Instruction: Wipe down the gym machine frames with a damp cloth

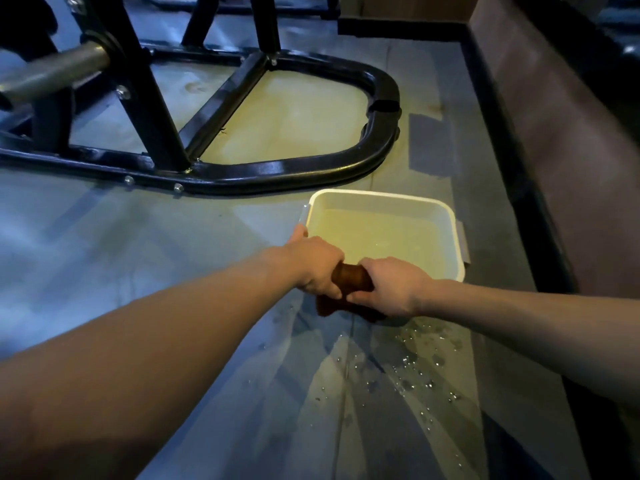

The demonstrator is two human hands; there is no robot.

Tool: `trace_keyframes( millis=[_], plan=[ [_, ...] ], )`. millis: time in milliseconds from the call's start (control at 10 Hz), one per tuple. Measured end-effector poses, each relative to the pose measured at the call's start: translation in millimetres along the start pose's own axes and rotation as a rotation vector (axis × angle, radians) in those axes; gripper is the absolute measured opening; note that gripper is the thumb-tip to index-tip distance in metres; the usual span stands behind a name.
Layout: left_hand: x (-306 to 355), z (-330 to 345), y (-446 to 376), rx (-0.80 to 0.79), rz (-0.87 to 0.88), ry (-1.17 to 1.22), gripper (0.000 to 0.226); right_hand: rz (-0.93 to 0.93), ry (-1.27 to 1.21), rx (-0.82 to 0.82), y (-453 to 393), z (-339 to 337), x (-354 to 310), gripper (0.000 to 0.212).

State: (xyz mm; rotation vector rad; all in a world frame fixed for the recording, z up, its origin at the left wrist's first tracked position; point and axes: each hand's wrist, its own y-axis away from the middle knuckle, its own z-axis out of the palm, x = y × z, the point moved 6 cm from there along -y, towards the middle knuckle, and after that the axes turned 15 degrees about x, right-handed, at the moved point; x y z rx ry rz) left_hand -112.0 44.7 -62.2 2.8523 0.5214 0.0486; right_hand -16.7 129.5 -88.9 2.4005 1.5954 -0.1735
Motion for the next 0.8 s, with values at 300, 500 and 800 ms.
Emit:
trace_keyframes(
  millis=[300,500,800],
  plan=[
    [7.4,12.8,-17.0,0.131,0.107,-0.019,0.037,-0.083,0.214,0.140,1.5,-2.0,0.7,0.031],
    [9.7,19.0,-3.6,0.209,-0.091,-0.015,0.039,0.021,-0.011,0.081,10.8,-3.3,4.3,0.025],
    [31.6,-4.8,4.3,0.083,-0.097,0.042,0.061,0.190,0.101,-0.029,37.1,-18.3,39.1,0.078]
  ],
)
